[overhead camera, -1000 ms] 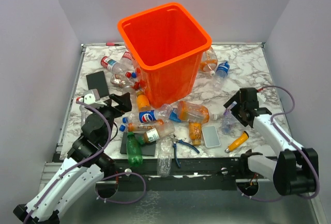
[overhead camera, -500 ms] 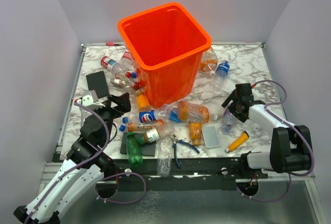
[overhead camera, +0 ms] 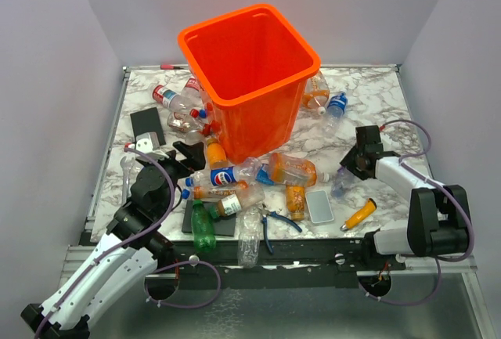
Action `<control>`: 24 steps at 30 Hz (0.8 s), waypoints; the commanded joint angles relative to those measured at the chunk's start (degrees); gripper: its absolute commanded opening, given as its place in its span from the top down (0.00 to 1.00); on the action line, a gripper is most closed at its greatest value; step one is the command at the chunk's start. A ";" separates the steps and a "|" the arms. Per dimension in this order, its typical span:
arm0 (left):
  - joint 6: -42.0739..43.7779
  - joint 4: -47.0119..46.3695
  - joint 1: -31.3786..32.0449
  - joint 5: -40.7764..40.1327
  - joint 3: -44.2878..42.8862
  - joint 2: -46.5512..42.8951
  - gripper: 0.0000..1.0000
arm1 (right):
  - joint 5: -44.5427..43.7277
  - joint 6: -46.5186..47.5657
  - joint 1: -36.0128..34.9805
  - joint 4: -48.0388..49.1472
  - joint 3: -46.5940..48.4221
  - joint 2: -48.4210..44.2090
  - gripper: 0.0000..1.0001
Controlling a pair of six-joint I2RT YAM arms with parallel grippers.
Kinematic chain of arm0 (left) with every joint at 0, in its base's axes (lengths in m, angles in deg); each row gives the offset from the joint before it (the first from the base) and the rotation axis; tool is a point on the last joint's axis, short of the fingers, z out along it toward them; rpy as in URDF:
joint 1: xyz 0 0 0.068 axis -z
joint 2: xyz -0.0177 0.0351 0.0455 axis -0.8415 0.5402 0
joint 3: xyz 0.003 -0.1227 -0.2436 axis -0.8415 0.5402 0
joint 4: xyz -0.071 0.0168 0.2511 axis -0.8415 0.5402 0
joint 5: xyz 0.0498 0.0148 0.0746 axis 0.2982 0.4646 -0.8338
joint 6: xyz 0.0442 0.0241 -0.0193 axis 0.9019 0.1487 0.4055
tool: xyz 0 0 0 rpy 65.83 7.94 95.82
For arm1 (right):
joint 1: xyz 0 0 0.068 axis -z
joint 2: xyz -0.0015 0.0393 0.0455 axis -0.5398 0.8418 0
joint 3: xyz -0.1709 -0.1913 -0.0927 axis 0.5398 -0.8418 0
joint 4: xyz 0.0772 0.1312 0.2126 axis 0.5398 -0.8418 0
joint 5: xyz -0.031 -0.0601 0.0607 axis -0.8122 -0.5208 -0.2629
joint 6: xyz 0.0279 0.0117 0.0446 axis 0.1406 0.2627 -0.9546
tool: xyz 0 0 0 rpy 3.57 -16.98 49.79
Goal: Put the plastic bottles in the bin
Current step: Pick up the plastic bottle at the center of the board.
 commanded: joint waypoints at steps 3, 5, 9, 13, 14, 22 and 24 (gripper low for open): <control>0.84 -0.35 -0.08 1.87 -1.42 0.21 0.01 | 3.42 1.36 0.29 -1.80 0.35 -6.99 0.66; -0.29 -0.70 -0.07 2.28 -2.61 0.44 0.01 | 5.71 2.47 0.27 -3.09 1.29 -13.84 0.70; -0.16 -7.33 -0.08 12.28 -6.11 3.33 0.01 | 10.37 5.84 0.18 -3.48 5.38 -29.33 0.74; 0.48 -16.37 -0.06 27.61 -11.46 9.82 0.01 | 22.12 9.49 0.18 0.84 10.44 -39.87 0.73; 0.05 -18.62 -0.04 31.82 -12.76 11.96 0.01 | 25.97 9.63 0.18 2.25 11.54 -40.73 0.72; -6.98 -29.84 5.75 56.61 -27.91 32.72 0.01 | 49.80 -4.08 0.18 26.13 10.10 -44.51 0.72; -4.29 -29.86 11.37 55.98 -30.32 35.82 0.01 | 52.53 -7.13 0.12 30.84 9.48 -44.67 0.72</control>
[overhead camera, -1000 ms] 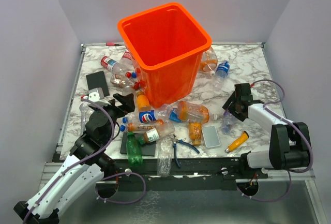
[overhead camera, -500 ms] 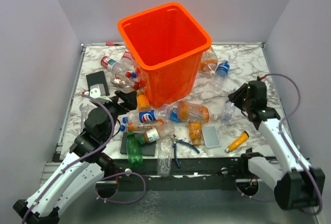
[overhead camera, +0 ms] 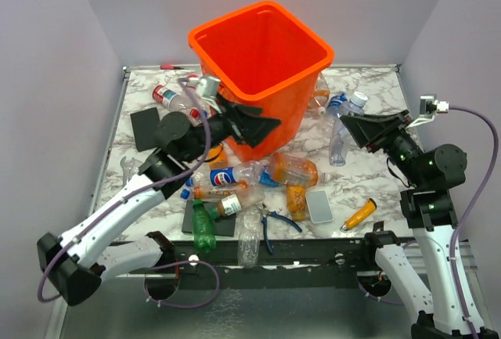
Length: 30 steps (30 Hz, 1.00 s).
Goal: Put the plastic bottles in the bin
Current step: Pick up the plastic bottle at the center of the board.
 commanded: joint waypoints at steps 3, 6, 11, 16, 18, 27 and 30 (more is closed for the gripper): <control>3.83 -5.52 14.95 9.88 -7.97 9.55 0.01 | 16.12 -13.39 0.09 21.70 -3.49 -0.91 0.72; 4.34 -5.54 16.94 8.37 -9.04 11.02 0.01 | 15.98 -13.86 0.05 21.67 -2.94 -1.58 0.72; 7.37 -5.62 16.94 0.97 -5.51 6.08 0.01 | 14.71 -10.14 -0.12 15.45 -0.96 -2.21 0.72; 7.37 -5.58 16.94 0.20 -5.89 3.12 0.01 | 16.93 -17.24 -0.54 25.90 -2.37 -1.44 0.72; 6.07 -5.58 17.07 1.58 -7.49 4.04 0.01 | 17.55 -22.70 -0.56 33.29 -3.27 -0.44 0.72; 4.29 -5.51 22.02 5.97 -15.19 12.34 0.01 | 18.76 -35.02 -0.87 50.04 0.55 6.08 0.72; 5.87 -5.53 24.63 5.25 -17.18 14.54 0.01 | 18.66 -35.80 -1.19 50.98 1.49 7.07 0.73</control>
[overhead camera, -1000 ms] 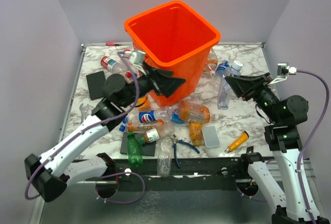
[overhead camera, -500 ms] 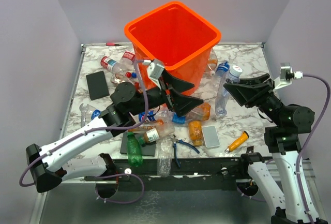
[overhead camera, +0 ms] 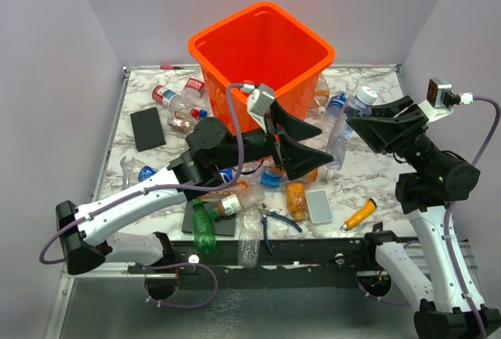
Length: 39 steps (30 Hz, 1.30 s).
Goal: Put the plastic bottles in the bin
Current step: Pick up the plastic bottle at the center of the board.
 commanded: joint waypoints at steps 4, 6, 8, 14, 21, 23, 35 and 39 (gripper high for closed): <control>3.20 -0.21 5.54 0.40 -5.22 4.91 0.01 | 1.44 -4.54 -0.87 7.20 3.09 1.17 0.73; 3.85 0.04 6.17 -0.19 -5.76 5.96 0.01 | 1.51 -4.58 -0.96 7.10 3.12 1.10 0.73; 4.59 0.32 6.72 -1.09 -6.05 6.76 0.01 | 1.56 -4.50 -1.04 6.77 2.93 0.88 0.73; 6.41 1.27 7.44 -3.24 -6.28 7.34 0.11 | 1.61 -3.76 -1.14 5.45 1.98 0.22 0.73; 7.10 1.49 7.80 -4.45 -5.78 7.23 0.50 | 2.14 -2.49 -1.22 2.56 2.59 -0.05 0.68; 7.27 1.54 7.80 -4.76 -5.76 7.11 0.57 | 2.41 -1.72 -1.23 0.52 3.22 -0.14 0.57; 10.41 5.60 7.88 -9.59 -3.38 2.44 0.90 | 1.93 18.36 -2.12 -29.79 21.71 -0.16 0.04; 11.97 9.01 7.89 -10.53 -1.78 0.37 0.99 | -1.86 24.74 -2.96 -40.66 27.93 2.40 0.10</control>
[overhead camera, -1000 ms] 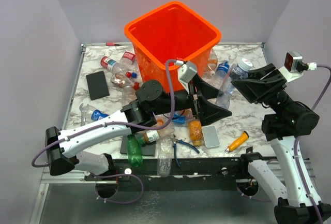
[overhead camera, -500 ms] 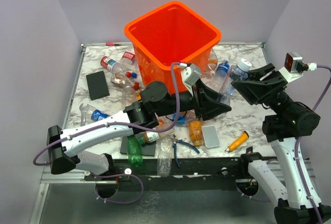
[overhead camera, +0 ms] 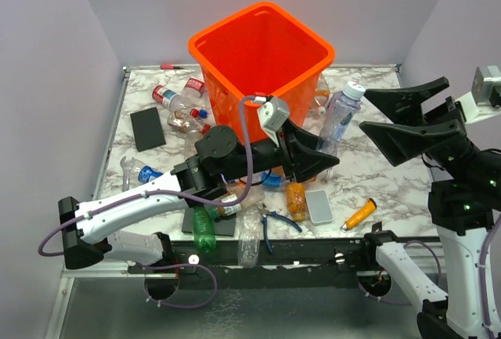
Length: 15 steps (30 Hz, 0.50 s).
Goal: Put the plastic bottles in the bin
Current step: Pick up the plastic bottle at the center of the board.
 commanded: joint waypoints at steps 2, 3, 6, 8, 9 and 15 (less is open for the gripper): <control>2.68 4.87 0.02 -3.60 2.87 -3.94 1.00 | -3.92 9.62 -0.99 -16.27 6.58 2.93 0.14; 2.75 5.09 0.00 -3.90 3.12 -4.31 1.00 | -3.75 9.46 -1.05 -16.75 7.07 3.62 0.16; 3.03 5.75 0.00 -4.36 3.42 -5.11 1.00 | -1.46 8.87 -1.05 -17.81 9.49 5.97 0.19; 3.43 6.22 0.02 -4.26 3.31 -5.32 1.00 | -0.85 8.94 -1.09 -20.40 11.11 7.49 0.19; 3.62 6.62 0.03 -4.25 3.07 -5.26 1.00 | -0.71 8.68 -1.12 -20.92 11.57 8.29 0.19; 4.17 7.60 0.12 -3.43 2.51 -4.96 1.00 | 1.23 8.14 -1.61 -25.12 15.10 12.48 0.32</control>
